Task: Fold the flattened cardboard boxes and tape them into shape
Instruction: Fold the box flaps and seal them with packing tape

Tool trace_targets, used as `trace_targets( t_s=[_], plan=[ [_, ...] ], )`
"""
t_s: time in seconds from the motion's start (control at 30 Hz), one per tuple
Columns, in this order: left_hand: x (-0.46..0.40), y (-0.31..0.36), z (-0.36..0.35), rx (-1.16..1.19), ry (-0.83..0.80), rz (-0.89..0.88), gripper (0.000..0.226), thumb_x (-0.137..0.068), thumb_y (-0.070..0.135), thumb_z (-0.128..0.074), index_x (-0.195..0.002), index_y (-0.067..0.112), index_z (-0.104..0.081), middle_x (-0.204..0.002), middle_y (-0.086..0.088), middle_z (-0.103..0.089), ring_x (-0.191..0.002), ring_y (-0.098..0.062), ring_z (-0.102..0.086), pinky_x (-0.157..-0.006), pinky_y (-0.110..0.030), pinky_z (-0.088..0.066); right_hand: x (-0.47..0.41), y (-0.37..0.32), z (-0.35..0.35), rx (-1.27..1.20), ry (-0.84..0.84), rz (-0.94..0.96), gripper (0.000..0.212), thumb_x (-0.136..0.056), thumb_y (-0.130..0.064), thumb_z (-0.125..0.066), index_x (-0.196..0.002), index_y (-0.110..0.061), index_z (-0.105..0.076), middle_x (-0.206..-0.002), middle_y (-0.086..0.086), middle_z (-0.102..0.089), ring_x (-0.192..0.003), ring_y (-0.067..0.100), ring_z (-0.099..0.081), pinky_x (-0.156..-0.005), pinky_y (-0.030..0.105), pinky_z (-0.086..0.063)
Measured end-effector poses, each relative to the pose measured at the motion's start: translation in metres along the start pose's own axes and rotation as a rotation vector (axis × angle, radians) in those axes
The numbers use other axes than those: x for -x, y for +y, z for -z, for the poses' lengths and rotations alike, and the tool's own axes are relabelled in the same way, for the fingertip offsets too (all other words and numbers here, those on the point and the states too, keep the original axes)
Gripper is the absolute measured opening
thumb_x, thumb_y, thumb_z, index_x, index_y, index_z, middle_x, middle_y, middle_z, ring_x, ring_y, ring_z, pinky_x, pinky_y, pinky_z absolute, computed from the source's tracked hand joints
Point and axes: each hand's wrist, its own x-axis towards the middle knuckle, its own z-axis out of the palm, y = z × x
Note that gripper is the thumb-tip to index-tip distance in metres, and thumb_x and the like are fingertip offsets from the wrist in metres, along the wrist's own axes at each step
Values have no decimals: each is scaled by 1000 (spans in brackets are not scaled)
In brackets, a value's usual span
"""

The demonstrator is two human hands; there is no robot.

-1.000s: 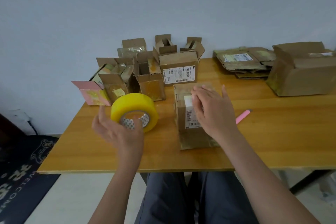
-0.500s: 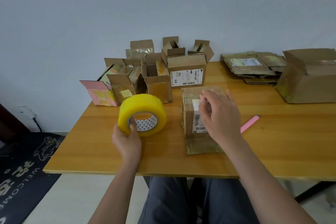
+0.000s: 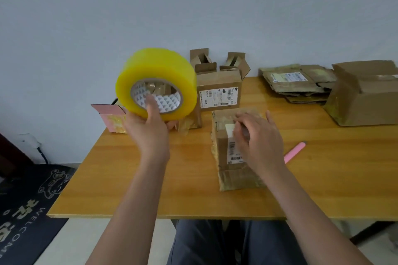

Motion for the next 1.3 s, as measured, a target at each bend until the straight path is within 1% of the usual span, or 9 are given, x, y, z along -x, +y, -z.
trace_targets(
  t_s=[0.17,0.23,0.3,0.4,0.57,0.8,0.93,1.13,1.3],
  plan=[
    [-6,40,-30,74,-138,64,17,-99,32,-57,-110,19,-59,-105,-5,-71,-91,-21,-73,-56,-30,-58,-10,-4,16,-69,-94,-43,33,-101,-37,-37,-113,-23,-64,-108,-7,-69,-101,10,-62,-118,44,-17],
    [0,43,-38,74,-189,94,16,-99,33,-56,-109,21,-59,-105,-5,-72,-89,-23,-73,-52,-27,-57,-15,-1,22,-188,-71,-55,29,-101,-34,-44,-116,-21,-64,-110,-7,-68,-99,9,-60,-113,44,-30],
    [7,44,-48,79,-237,123,14,-99,33,-56,-107,21,-57,-103,-6,-71,-81,-21,-73,-49,-25,-55,-21,5,28,-311,-38,-59,27,-101,-32,-48,-116,-19,-66,-107,-7,-68,-95,9,-60,-92,36,-50],
    [18,45,-64,100,-332,152,15,-100,31,-53,-108,19,-55,-95,-4,-69,-56,-10,-67,-47,-24,-55,-28,14,39,-440,-64,-72,28,-101,-34,-49,-113,-19,-69,-98,-11,-68,-84,7,-62,-64,22,-45],
    [34,41,-96,153,-485,236,28,-101,29,-52,-119,9,-55,-86,-5,-63,-46,-6,-61,-51,-26,-57,-36,27,45,-671,-186,-194,47,-99,-50,-31,-102,-24,-70,-99,-1,-74,-92,10,-67,-81,21,-49],
    [41,18,-119,211,-530,351,29,-99,29,-56,-122,12,-55,-111,-11,-71,-88,-27,-74,-69,-39,-61,-41,43,48,-925,-177,-369,36,-99,-48,-42,-90,-26,-69,-95,-2,-76,-97,8,-69,-95,33,-49],
    [40,8,-115,213,-481,381,31,-99,28,-55,-125,11,-54,-109,-11,-72,-89,-27,-74,-64,-36,-60,-43,51,43,-1019,-137,-485,24,-93,-29,-64,-93,-4,-66,-89,4,-76,-87,14,-72,-86,35,-54],
    [33,-16,-97,41,-296,280,25,-98,31,-56,-116,14,-59,-107,-7,-71,-92,-24,-72,-57,-30,-58,-46,57,30,-972,-107,-695,19,-96,-35,-55,-92,-17,-62,-98,17,-71,-95,36,-68,-89,56,-53],
    [31,-40,-86,-93,-234,166,27,-97,32,-58,-117,14,-60,-110,-3,-68,-99,-18,-67,-59,-27,-59,-44,48,24,-845,-11,-686,15,-100,-22,-51,-87,-16,-54,-88,10,-65,-76,27,-65,-67,40,-54]
  ],
)
